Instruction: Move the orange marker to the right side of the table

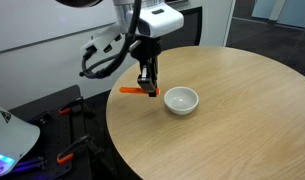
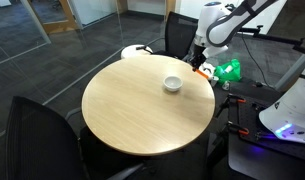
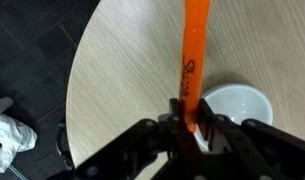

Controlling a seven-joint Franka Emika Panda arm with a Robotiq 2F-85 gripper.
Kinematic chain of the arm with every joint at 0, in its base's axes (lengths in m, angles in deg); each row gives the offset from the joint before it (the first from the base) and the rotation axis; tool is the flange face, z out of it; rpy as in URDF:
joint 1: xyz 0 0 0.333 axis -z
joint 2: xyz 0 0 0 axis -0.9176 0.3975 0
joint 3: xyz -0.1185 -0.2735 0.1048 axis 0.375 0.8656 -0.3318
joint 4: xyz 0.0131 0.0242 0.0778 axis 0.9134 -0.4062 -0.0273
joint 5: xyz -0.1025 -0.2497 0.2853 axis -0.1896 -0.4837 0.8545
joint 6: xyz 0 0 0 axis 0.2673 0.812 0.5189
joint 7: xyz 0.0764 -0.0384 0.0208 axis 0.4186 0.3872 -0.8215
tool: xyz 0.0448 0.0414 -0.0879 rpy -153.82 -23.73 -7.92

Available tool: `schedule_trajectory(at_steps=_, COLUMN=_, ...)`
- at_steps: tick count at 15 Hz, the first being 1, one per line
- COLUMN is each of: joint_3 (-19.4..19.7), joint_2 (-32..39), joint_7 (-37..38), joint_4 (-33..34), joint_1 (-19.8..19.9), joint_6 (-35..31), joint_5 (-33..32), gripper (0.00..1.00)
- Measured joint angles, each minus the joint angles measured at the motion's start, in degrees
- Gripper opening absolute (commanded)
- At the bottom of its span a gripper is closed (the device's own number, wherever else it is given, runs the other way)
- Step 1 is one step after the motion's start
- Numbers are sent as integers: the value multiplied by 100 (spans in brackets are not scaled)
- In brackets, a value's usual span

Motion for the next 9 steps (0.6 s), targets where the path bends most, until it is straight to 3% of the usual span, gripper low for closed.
schedule_trajectory(at_steps=5, joint_3=167, joint_2=512, joint_7=1047, joint_4=170, joint_1=73, joint_6=-499, joint_5=-638, gripper=5)
schedule_trajectory(at_steps=9, joint_3=399, joint_2=961, joint_7=1991, joint_4=358, joint_1=-95, joint_6=-702, joint_5=-1144, gripper=5)
